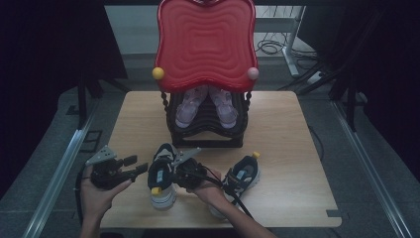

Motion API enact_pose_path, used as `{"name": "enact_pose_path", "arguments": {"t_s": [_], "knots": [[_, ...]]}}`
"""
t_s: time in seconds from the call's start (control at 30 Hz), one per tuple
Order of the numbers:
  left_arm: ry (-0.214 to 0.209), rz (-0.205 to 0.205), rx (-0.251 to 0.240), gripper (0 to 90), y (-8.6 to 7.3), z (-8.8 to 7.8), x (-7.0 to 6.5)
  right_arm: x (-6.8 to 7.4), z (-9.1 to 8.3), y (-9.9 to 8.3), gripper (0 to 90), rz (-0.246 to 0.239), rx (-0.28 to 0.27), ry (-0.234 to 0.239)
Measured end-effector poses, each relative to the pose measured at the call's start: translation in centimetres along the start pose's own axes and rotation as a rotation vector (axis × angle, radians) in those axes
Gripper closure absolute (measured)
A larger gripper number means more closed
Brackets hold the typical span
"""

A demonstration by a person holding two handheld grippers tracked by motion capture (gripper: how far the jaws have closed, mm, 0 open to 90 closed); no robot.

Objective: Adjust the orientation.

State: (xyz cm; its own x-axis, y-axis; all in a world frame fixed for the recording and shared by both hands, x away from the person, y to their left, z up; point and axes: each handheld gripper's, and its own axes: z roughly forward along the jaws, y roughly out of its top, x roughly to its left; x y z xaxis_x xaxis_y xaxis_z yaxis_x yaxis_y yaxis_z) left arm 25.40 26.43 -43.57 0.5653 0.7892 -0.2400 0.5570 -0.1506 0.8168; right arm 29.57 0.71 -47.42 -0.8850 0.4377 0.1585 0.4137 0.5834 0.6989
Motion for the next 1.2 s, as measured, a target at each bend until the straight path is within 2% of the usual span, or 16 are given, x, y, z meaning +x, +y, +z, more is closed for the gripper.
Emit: {"name": "enact_pose_path", "arguments": {"t_s": [0.23,0.57,1.2], "knots": [[0.003,-0.005,-0.006,41.4,0.0,-0.3,0.2,0.4,0.4,0.1,89.8,0.003,-0.009,0.031],[0.015,-0.024,-0.014,41.2,-0.1,-0.8,0.8,1.0,0.8,0.5,89.8,-0.008,-0.020,0.053],[0.024,-0.037,-0.016,41.2,-0.1,-1.1,1.2,2.0,2.0,1.1,89.8,-0.019,-0.035,0.088]]}}
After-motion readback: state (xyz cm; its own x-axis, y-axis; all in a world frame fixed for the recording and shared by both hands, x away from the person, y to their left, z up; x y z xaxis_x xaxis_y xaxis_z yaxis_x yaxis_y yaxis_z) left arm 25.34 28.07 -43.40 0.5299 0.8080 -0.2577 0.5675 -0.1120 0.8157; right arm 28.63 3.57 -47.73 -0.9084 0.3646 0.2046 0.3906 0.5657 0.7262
